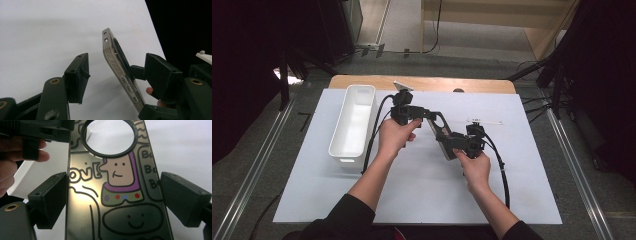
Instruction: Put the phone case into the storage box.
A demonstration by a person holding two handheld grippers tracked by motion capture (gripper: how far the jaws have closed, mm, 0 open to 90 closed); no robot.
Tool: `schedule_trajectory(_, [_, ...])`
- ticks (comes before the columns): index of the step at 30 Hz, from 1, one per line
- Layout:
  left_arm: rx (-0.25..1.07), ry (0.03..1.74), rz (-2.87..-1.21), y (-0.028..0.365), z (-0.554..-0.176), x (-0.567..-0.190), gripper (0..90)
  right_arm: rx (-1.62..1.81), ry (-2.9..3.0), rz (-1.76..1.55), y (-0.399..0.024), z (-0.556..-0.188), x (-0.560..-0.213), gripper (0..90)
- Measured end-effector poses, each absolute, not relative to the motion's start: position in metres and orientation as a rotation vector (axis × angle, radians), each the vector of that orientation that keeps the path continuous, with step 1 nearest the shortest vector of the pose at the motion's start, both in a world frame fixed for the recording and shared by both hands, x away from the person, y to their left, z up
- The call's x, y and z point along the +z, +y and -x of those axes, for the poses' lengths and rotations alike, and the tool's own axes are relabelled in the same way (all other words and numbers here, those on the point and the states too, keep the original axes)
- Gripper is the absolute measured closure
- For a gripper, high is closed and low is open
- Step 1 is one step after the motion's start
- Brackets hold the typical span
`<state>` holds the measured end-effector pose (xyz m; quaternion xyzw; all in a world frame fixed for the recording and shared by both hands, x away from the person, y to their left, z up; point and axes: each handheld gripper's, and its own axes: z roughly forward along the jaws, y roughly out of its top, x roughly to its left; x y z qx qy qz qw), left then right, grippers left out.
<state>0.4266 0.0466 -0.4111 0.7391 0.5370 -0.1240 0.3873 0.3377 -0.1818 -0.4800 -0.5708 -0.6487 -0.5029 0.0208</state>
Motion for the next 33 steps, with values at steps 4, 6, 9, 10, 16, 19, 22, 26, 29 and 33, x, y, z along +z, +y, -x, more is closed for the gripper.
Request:
schedule_trajectory(4, [-0.327,1.376,-1.875,0.0446,-0.4283,-0.4107,36.9,-1.556,-2.012,1.767,-0.1803,-0.3373,-0.4806,9.9])
schedule_trajectory(6, [-0.332,1.378,-1.867,0.0440,-0.4288,-0.4109,37.0,-1.559,-2.006,1.770,-0.1796,-0.3367,-0.4809,9.9])
schedule_trajectory(9, [-0.343,1.381,-1.866,0.0429,-0.4292,-0.4112,40.0,-1.564,-2.004,1.764,-0.1788,-0.3363,-0.4812,10.0])
schedule_trajectory(10, [-0.346,1.383,-1.862,0.0427,-0.4293,-0.4115,40.0,-1.564,-1.996,1.763,-0.1784,-0.3358,-0.4813,9.9])
schedule_trajectory(16, [-0.366,1.382,-1.848,0.0437,-0.4302,-0.4109,41.7,-1.570,-1.982,1.753,-0.1765,-0.3341,-0.4815,10.0])
schedule_trajectory(19, [-0.374,1.389,-1.839,0.0441,-0.4304,-0.4104,42.7,-1.574,-1.980,1.754,-0.1766,-0.3338,-0.4813,9.9])
schedule_trajectory(22, [-0.366,1.392,-1.829,0.0448,-0.4308,-0.4105,47.6,-1.579,-1.980,1.757,-0.1763,-0.3336,-0.4812,10.0])
schedule_trajectory(26, [-0.381,1.384,-1.827,0.0447,-0.4311,-0.4110,52.0,-1.582,-1.981,1.761,-0.1762,-0.3335,-0.4812,9.9])
schedule_trajectory(29, [-0.388,1.389,-1.824,0.0442,-0.4316,-0.4120,52.1,-1.585,-1.980,1.764,-0.1759,-0.3336,-0.4814,10.0])
schedule_trajectory(33, [-0.374,1.387,-1.817,0.0437,-0.4313,-0.4125,54.4,-1.583,-1.985,1.762,-0.1750,-0.3334,-0.4817,10.0])
